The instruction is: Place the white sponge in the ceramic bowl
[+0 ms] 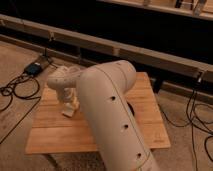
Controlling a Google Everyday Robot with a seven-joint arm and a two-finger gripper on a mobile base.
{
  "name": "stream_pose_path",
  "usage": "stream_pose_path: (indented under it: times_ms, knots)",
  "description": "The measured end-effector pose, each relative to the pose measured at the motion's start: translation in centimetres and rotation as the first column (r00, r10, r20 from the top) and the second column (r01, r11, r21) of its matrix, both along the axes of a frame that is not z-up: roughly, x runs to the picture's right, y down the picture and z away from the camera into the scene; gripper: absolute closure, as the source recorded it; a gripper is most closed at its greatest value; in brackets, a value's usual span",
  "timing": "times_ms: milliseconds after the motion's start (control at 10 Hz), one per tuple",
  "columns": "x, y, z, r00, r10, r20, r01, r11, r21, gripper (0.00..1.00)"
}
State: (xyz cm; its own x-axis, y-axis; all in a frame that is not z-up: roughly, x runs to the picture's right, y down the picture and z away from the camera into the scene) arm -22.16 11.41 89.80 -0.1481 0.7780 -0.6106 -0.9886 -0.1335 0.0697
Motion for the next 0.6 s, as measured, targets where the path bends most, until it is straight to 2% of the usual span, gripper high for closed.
stream_pose_path:
  times_ms: [300,600]
  knots:
    - [0.48,0.28,0.46,0.999,0.037,-0.034,-0.037,0.9993,0.001,0.35]
    - [0.20,1.04,0.70,0.998,0.057,-0.037,-0.057,0.9983,-0.014,0.38]
